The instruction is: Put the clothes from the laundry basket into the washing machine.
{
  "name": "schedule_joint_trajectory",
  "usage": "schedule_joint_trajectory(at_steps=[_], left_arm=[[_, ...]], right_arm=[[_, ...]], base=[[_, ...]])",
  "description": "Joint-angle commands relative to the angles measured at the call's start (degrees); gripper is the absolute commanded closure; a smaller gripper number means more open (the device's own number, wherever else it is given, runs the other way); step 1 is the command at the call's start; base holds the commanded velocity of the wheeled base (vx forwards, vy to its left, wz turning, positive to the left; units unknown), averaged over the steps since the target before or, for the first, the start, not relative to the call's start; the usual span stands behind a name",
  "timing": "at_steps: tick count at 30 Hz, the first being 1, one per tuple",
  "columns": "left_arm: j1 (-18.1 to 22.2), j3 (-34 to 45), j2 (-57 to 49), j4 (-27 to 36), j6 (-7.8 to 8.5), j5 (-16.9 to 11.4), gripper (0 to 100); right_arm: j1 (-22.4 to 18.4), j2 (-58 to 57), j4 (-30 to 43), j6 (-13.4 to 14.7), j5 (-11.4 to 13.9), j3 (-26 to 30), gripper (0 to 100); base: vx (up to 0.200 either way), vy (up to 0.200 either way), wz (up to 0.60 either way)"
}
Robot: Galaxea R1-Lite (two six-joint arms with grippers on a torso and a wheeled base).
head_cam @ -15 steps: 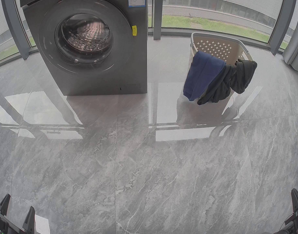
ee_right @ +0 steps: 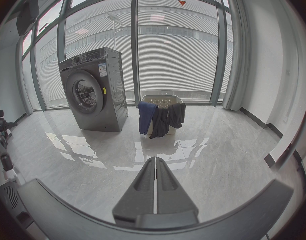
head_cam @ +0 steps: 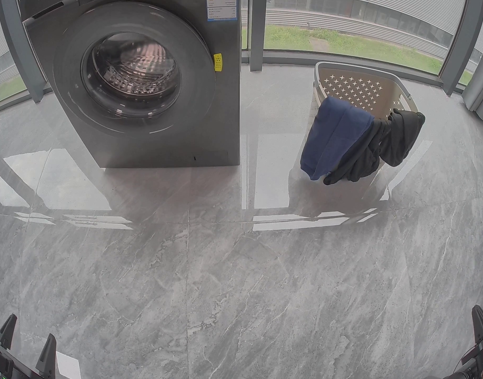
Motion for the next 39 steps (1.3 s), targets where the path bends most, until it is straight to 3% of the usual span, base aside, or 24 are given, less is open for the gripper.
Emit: schedule_joint_trajectory(at_steps=[1, 22, 31, 39], left_arm=[[0.03, 0.92, -0.66, -0.11, -0.02, -0.01, 0], [0.03, 1.01, -0.66, -0.11, 0.07, -0.01, 0], [0.03, 1.01, -0.66, -0.02, 0.16, -0.01, 0], [0.11, 0.92, -0.66, -0.11, 0.07, -0.01, 0]], right_arm=[[0.04, -0.75, 0.0, 0.05, -0.01, 0.92, 100], [0.04, -0.75, 0.09, -0.04, -0.01, 0.92, 100], [0.04, -0.75, 0.09, 0.05, -0.01, 0.92, 100], [0.13, -0.75, 0.0, 0.05, -0.01, 0.92, 100]], base=[[0.2, 0.0, 0.0], [0.2, 0.0, 0.0], [0.0, 0.0, 0.0], [0.0, -0.2, 0.0]])
